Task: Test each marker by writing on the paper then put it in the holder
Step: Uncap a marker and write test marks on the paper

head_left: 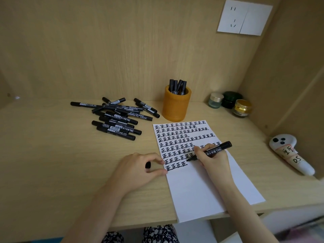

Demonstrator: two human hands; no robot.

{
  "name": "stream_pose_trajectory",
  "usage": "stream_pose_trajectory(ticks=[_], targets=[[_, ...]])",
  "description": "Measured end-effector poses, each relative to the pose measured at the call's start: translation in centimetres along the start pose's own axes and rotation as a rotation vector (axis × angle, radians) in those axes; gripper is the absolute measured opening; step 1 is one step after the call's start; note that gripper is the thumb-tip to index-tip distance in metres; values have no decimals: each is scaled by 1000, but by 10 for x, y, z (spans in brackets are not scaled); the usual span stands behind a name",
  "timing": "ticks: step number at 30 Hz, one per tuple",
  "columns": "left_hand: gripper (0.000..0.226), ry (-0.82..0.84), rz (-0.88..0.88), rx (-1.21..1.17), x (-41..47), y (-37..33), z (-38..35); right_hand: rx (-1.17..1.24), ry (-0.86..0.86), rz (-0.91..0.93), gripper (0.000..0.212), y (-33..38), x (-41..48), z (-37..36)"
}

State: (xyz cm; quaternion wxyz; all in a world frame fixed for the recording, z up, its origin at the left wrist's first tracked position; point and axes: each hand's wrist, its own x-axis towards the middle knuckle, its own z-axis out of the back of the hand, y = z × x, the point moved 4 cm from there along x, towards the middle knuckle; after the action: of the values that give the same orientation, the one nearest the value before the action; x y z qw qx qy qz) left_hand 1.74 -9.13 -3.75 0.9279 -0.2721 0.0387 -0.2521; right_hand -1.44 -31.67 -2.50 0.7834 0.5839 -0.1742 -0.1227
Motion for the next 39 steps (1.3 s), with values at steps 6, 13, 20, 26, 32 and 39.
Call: stream_pose_trajectory(ticks=[6,13,20,26,32,39], targets=[[36,1,2,3,1,0,0,-58,-46,26,34,1,0,2],[48,-15,-3,13,1,1,0,-27,-50,-10,31,0,0,5],[46,-22,-5,0,1,2,-1,-53,-41,-9,29,0,0,2],[42,-21,-8,0,2,2,-1,-61,-60,-14,27,0,0,4],[40,-14,-16,-8,2,2,-1,-80,-52,4,32,0,0,4],[43,-30,-28,-16,1,2,0,-42,-54,-8,32,0,0,4]])
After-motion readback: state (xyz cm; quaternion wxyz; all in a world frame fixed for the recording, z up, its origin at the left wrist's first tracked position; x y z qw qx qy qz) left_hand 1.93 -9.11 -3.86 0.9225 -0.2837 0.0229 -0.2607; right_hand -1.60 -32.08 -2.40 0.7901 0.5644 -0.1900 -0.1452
